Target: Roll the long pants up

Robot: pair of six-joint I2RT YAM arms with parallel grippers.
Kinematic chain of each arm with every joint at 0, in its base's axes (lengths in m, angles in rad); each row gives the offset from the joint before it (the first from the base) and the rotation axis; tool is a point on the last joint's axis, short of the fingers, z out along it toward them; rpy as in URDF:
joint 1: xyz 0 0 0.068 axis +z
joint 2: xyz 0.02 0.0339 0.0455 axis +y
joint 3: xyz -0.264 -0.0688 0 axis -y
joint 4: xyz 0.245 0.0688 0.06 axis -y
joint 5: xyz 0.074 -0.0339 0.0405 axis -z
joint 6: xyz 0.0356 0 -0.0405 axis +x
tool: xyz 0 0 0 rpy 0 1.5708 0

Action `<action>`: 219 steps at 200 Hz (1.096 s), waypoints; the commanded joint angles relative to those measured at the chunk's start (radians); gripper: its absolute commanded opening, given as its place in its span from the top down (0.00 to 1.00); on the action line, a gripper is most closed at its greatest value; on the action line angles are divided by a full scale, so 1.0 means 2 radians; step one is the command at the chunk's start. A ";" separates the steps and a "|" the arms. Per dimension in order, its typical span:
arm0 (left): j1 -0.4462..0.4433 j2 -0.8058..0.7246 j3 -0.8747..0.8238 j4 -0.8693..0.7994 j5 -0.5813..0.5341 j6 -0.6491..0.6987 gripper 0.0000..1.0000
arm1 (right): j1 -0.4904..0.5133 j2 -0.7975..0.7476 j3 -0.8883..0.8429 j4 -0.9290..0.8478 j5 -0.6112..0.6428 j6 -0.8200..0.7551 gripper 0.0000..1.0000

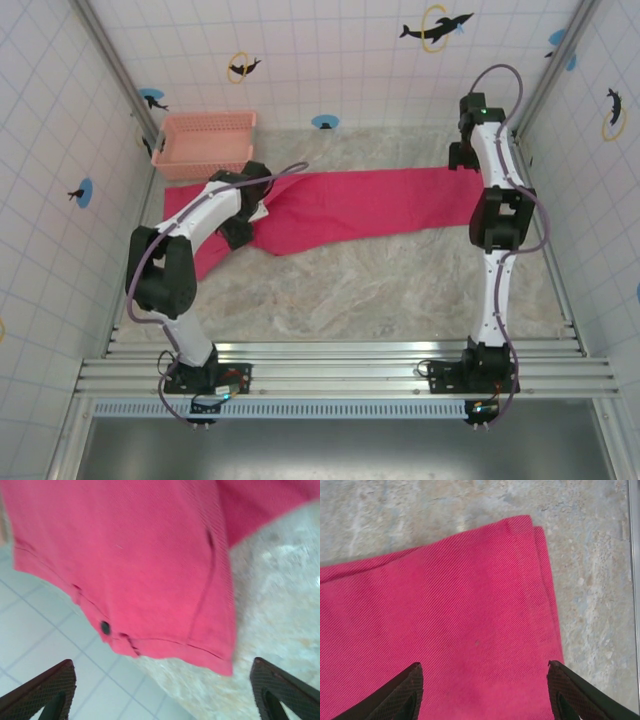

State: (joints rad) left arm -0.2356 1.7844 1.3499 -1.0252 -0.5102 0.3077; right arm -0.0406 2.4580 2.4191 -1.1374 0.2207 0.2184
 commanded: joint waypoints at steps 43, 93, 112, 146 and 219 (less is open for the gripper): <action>0.002 0.034 -0.039 -0.007 -0.002 -0.107 0.24 | 0.002 -0.069 -0.024 0.009 -0.028 -0.013 0.33; 0.029 0.105 -0.024 -0.006 -0.028 -0.136 0.43 | 0.000 -0.077 -0.028 0.007 -0.030 -0.028 0.33; 0.049 0.117 -0.011 -0.008 -0.031 -0.139 0.79 | 0.000 -0.077 -0.028 0.009 -0.031 -0.032 0.33; 0.056 0.104 0.041 -0.035 -0.054 -0.131 1.00 | 0.000 -0.100 -0.043 0.011 -0.032 -0.037 0.33; 0.112 0.141 0.278 -0.124 -0.065 -0.064 1.00 | -0.003 -0.130 -0.122 0.019 -0.025 -0.038 0.33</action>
State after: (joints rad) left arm -0.0658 2.0178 1.7432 -1.1912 -0.6121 0.1017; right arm -0.0383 2.2654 2.2326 -1.1076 0.1612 0.1501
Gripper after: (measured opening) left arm 0.053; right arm 0.667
